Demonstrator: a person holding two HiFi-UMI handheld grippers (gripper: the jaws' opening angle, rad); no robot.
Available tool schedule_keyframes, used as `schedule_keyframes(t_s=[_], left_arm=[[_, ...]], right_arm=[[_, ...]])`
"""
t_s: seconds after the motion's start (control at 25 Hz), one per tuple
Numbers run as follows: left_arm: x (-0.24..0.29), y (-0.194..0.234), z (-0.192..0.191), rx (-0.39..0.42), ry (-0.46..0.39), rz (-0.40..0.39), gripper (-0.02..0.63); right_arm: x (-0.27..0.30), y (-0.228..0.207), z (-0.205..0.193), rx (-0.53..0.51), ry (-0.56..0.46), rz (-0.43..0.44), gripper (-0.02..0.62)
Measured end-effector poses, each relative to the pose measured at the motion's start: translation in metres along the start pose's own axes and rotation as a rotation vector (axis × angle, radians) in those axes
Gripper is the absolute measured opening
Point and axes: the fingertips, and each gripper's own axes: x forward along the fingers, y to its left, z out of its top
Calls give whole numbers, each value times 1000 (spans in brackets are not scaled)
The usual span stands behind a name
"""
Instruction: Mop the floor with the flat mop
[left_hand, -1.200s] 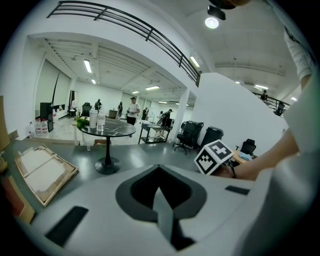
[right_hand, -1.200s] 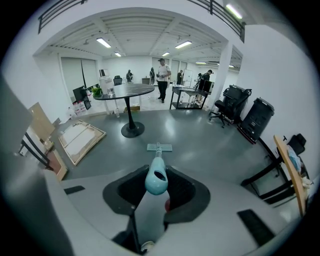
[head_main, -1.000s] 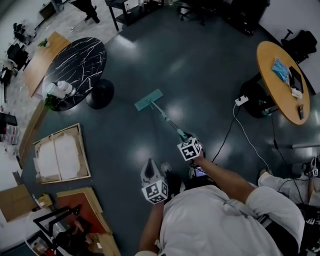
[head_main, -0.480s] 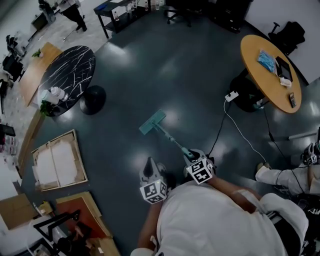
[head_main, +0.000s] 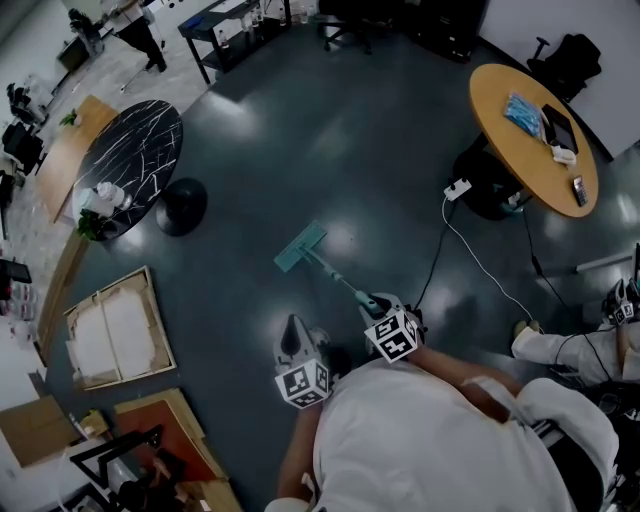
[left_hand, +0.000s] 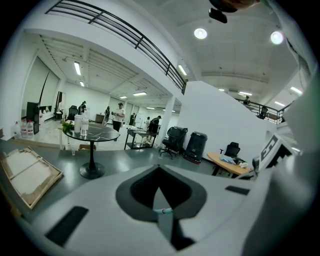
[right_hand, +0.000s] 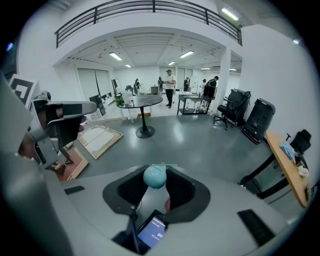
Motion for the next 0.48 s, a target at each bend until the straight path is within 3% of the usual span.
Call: schedule_keyframes(t_s=[0.48], left_arm=[[3, 2, 1, 6, -4, 16, 5]], right_arm=[[1, -2, 5, -15, -17, 2, 110]])
